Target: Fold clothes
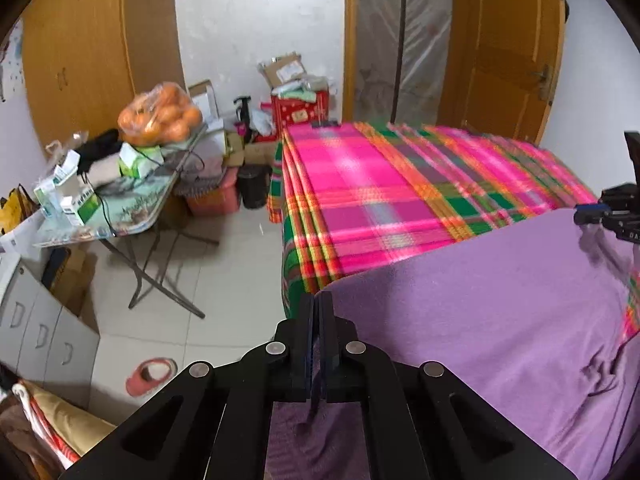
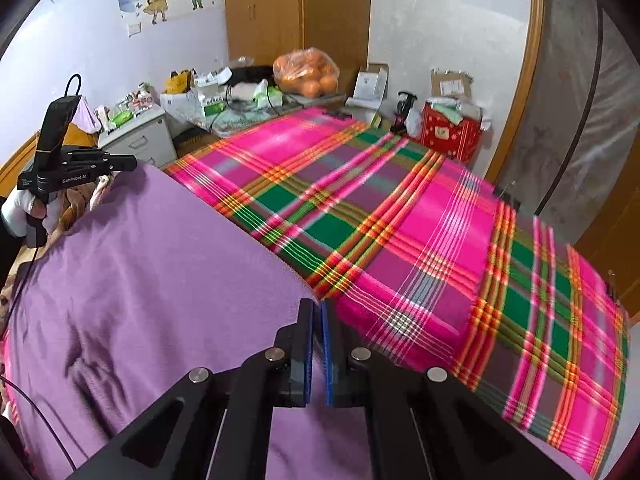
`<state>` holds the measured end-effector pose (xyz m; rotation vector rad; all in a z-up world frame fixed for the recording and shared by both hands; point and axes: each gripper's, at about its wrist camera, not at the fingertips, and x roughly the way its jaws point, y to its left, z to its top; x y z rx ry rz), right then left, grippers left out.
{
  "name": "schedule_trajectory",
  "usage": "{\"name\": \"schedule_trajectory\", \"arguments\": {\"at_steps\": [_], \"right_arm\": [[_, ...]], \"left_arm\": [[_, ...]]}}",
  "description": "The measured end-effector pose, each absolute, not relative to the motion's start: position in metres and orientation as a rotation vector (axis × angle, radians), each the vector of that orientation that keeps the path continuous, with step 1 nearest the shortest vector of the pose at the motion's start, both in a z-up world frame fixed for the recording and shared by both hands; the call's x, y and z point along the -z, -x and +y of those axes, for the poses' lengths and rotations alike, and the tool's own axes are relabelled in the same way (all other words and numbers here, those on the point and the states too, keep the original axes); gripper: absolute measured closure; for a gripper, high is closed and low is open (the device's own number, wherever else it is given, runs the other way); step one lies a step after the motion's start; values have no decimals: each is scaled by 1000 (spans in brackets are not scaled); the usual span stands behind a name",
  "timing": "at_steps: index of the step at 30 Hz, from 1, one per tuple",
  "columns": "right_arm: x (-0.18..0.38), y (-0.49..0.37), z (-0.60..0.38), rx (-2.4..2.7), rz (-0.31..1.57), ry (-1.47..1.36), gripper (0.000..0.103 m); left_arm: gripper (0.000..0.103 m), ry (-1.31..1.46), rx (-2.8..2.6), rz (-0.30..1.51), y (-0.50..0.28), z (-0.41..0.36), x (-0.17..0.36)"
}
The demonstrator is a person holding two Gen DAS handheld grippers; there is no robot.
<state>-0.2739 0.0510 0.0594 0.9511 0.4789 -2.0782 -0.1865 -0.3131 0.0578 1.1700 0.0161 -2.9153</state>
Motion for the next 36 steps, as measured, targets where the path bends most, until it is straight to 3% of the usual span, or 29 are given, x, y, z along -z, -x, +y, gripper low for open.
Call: {"name": "schedule_trajectory", "arguments": {"at_steps": [21,27,36], "right_arm": [[-147,103,115,2125,412,-707,99],[-131,41,133,2092,394,-732,100],[-50,-1,145,2008,324,-957,102]], "left_arm": [[101,-768,3082,103,36,-277,-132],[101,-714,3089,186,-27,-271,-117],[101,-855,3012,359,-75,-267,-50]]}}
